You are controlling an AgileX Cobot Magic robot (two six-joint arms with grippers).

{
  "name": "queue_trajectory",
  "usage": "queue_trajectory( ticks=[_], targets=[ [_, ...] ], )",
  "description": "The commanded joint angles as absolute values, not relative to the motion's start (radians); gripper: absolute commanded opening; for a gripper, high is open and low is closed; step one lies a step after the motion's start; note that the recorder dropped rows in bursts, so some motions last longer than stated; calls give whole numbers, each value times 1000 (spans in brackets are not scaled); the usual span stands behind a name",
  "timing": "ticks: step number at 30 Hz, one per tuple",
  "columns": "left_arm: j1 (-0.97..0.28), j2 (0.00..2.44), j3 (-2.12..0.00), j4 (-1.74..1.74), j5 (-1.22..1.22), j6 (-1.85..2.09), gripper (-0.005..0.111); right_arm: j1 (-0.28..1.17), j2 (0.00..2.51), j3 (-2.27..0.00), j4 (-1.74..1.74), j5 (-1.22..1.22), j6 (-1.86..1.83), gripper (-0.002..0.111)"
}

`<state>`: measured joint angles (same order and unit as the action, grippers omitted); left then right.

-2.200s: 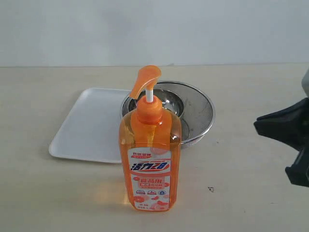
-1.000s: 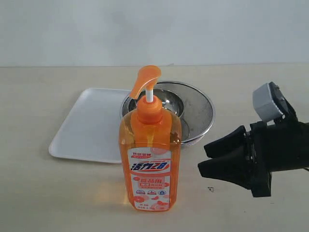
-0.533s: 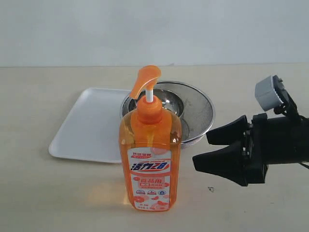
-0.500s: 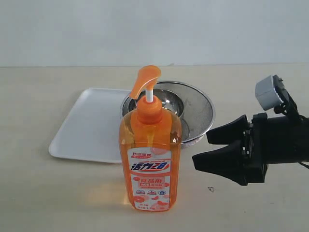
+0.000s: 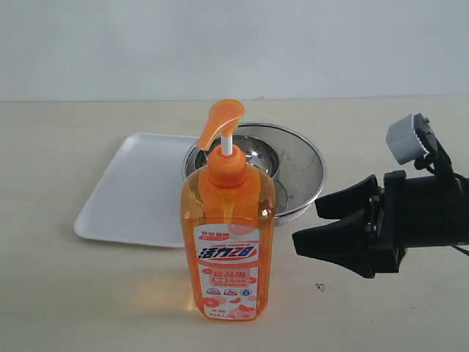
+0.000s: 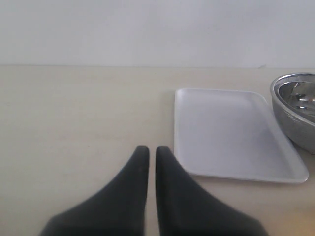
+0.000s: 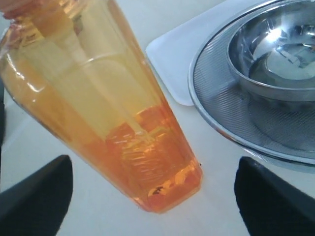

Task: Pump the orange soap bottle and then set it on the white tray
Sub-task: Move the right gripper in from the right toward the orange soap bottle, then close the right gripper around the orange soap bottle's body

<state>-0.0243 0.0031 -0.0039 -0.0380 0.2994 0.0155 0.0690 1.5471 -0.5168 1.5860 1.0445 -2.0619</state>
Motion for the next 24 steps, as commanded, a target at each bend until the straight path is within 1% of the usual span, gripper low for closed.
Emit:
queue_trajectory(
  ticks=[1,6,10,14,17,24],
  targets=[
    [-21,0,0,-40,299,20,5,69,1547,-512,1563,1061,-2129,80],
    [-21,0,0,-40,299,20,5,71,1547,-514,1555,1065,-2129,80],
    [-21,0,0,-40,299,20,5,147,1547,-543,1552,1050,-2129,80],
    [-21,0,0,-40,299,20,5,273,1547,-584,1557,902,-2129,80],
    [-21,0,0,-40,299,20,5,329,1547,-599,1563,823,-2129,80],
    [-21,0,0,-40,299,20,5,353,1547,-646,1569,738,-2129,80]
  ],
)
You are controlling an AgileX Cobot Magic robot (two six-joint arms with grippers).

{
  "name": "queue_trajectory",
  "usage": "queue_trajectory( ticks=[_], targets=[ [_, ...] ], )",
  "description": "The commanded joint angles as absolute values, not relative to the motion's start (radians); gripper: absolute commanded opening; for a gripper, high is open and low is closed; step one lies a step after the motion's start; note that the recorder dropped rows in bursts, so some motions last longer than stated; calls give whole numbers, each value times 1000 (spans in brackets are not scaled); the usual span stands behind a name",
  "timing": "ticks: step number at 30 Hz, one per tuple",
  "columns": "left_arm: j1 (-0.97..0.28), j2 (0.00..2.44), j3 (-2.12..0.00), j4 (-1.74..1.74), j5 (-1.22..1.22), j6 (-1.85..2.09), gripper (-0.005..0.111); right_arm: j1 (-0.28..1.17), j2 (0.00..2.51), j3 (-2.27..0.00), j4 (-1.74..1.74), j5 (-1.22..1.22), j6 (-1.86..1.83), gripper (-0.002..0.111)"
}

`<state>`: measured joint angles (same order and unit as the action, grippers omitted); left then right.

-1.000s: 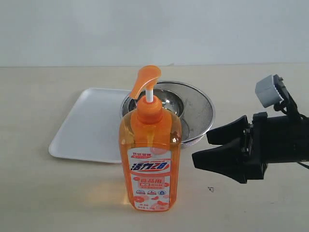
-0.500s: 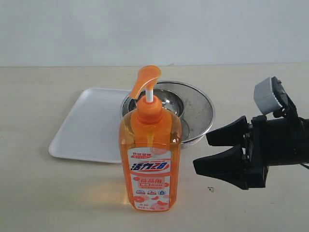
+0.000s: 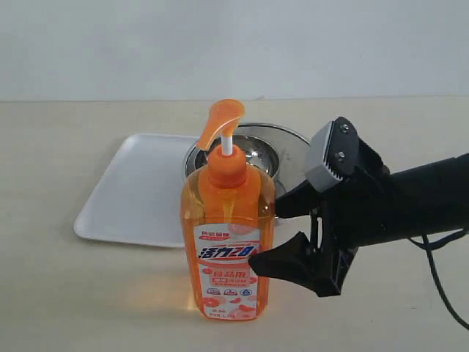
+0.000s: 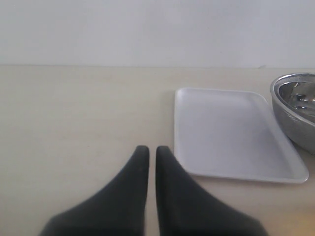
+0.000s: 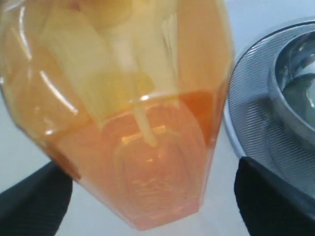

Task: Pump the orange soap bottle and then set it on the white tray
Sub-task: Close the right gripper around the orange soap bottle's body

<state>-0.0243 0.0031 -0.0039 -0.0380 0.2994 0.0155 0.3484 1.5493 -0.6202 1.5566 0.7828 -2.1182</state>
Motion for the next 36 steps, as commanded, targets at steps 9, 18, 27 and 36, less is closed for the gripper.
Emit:
queue_trajectory(
  ticks=[9,18,27,36],
  targets=[
    [-21,0,0,-40,299,20,5,360,1547,-714,1554,796,-2129,80],
    [-21,0,0,-40,299,20,5,360,1547,-721,1443,958,-2129,79],
    [-21,0,0,-40,299,20,5,360,1547,-721,1445,949,-2129,79],
    [-21,0,0,-40,299,20,5,411,1547,-721,1488,895,-2129,79]
  ],
)
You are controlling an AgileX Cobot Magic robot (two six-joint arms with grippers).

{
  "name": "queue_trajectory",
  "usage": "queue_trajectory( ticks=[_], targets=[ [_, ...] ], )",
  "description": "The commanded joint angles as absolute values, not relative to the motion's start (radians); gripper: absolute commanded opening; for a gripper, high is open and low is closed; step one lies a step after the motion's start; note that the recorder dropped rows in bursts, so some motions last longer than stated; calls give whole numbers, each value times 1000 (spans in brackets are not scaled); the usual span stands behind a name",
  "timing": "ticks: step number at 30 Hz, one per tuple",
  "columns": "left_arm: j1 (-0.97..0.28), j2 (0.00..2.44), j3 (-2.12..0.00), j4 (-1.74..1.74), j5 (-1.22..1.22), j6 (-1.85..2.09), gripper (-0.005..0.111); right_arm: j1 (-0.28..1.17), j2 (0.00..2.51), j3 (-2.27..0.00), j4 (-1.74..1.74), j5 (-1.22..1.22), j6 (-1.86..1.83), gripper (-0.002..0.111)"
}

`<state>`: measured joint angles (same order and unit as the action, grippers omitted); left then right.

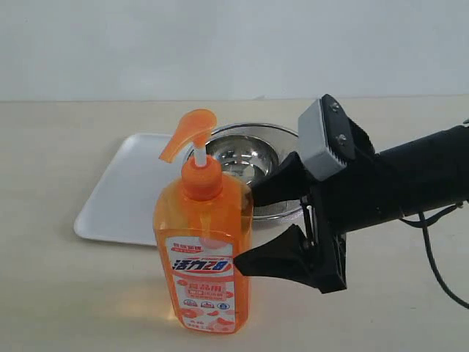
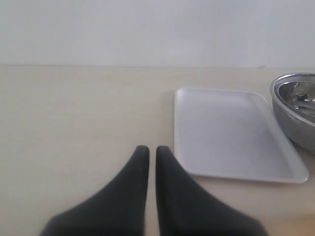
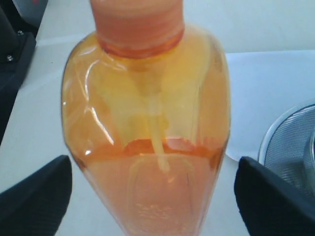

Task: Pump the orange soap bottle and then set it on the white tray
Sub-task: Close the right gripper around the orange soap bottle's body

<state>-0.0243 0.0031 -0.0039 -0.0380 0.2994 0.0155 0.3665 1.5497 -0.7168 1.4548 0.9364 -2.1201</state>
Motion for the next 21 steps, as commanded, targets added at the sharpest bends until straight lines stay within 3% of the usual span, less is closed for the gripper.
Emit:
queue_trajectory(
  ticks=[1,11,21],
  targets=[
    [-21,0,0,-40,299,20,5,433,1547,-721,1488,871,-2129,79],
    [-21,0,0,-40,299,20,5,578,1547,-744,1547,695,-2129,80],
    [-21,0,0,-40,299,20,5,581,1547,-771,1586,696,-2057,80]
  ],
)
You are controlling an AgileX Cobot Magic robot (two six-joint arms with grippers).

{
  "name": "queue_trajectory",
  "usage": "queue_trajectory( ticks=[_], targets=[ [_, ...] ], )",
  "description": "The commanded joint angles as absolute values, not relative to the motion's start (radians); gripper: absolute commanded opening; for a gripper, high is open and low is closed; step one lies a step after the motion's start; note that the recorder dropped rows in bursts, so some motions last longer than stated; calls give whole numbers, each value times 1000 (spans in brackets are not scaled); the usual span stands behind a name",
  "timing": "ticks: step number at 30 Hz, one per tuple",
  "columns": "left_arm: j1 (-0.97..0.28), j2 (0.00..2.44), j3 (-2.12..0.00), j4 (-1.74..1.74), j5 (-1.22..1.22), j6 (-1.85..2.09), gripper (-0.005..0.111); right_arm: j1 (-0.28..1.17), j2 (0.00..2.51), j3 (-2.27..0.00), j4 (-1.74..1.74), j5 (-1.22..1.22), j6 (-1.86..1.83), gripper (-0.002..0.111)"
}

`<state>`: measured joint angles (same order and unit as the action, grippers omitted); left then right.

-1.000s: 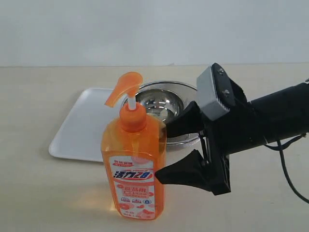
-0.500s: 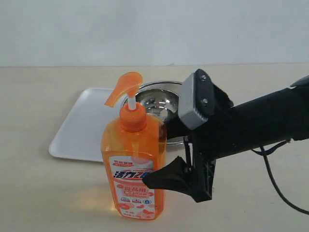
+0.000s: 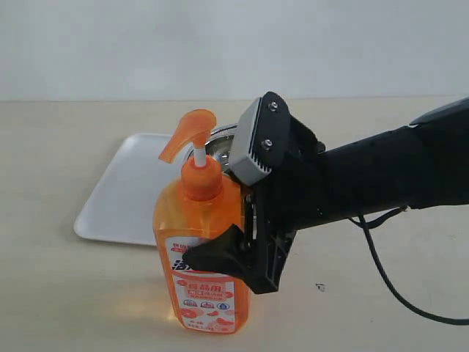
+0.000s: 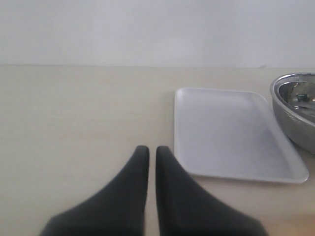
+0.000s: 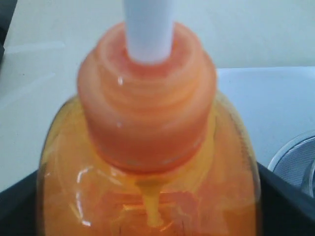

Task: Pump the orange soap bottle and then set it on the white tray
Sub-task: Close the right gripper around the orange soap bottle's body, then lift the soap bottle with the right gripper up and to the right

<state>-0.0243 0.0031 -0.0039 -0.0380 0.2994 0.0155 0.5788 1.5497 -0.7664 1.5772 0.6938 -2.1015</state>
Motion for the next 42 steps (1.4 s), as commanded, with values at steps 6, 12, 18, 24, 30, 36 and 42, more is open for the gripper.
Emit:
queue_trajectory(
  ticks=[6,12,18,24,30,36,42],
  targets=[
    [-21,0,0,-40,299,20,5,581,1547,-771,1586,696,-1988,80],
    [-21,0,0,-40,299,20,5,581,1547,-771,1586,696,-1968,80],
    [-21,0,0,-40,299,20,5,581,1547,-771,1582,696,-1968,77],
    [-21,0,0,-40,299,20,5,581,1547,-771,1540,695,-1960,30],
    [-21,0,0,-40,299,20,5,581,1547,-769,1522,633,-1949,0],
    [-21,0,0,-40,299,20,5,581,1547,-769,1511,635,-1946,0],
    [-21,0,0,-40,299,20,5,581,1545,-771,1511,668,-1945,0]
  ],
)
